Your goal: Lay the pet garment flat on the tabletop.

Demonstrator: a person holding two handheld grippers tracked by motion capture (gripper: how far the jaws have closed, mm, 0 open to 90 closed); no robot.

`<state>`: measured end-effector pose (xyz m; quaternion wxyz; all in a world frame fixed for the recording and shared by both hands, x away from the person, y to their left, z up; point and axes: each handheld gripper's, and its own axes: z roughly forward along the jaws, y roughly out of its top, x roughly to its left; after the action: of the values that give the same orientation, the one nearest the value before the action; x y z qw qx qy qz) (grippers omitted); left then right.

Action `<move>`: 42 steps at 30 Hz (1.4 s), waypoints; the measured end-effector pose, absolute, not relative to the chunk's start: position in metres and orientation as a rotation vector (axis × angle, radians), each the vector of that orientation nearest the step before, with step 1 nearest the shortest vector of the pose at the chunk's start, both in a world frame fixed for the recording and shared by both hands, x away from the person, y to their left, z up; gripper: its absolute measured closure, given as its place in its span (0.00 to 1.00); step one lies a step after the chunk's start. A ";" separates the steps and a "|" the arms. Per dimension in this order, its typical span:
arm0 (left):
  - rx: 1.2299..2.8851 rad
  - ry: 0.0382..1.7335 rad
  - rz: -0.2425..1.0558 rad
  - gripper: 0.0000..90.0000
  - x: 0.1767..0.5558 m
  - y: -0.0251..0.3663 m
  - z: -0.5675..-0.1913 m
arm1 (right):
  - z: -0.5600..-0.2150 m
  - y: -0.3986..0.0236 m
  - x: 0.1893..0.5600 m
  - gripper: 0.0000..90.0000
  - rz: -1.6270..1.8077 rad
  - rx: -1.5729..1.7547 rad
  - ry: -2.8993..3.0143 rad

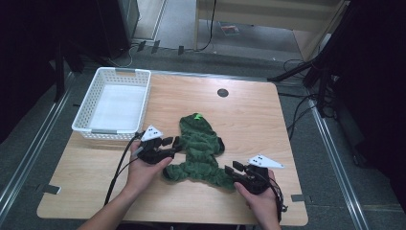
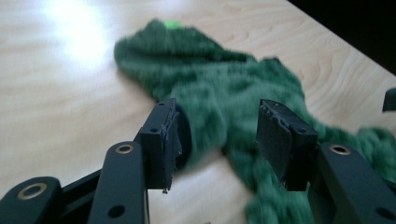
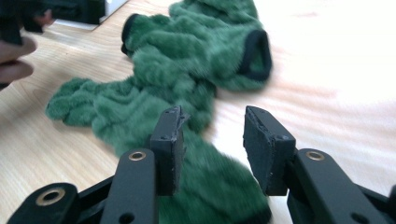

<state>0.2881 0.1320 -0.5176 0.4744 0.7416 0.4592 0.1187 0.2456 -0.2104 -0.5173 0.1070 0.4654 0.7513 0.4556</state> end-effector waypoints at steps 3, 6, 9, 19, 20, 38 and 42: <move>1.850 1.110 0.281 0.56 0.270 0.134 -0.527 | -0.523 -0.217 0.240 0.67 1.324 1.386 2.212; 1.904 1.073 0.262 0.59 0.252 0.136 -0.537 | -0.529 -0.218 0.237 0.69 1.307 1.394 2.223; 1.973 1.034 0.310 0.63 0.239 0.135 -0.546 | -0.534 -0.211 0.236 0.72 1.296 1.368 2.268; 1.961 1.037 0.286 0.72 0.236 0.138 -0.553 | -0.515 -0.207 0.251 0.73 1.277 1.296 2.238; 1.950 1.044 0.273 0.72 0.237 0.139 -0.553 | -0.506 -0.204 0.258 0.72 1.302 1.291 2.220; 1.945 1.048 0.261 0.72 0.237 0.141 -0.553 | -0.528 -0.095 0.428 0.51 0.855 1.184 2.364; 1.944 1.054 0.260 0.72 0.237 0.141 -0.553 | -0.531 -0.116 0.445 0.53 0.878 1.359 2.244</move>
<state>0.2370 0.1410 -0.5532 0.4418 0.7833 0.4246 0.1047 0.4445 -0.1156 -0.5310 0.1864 0.4826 0.7969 0.3118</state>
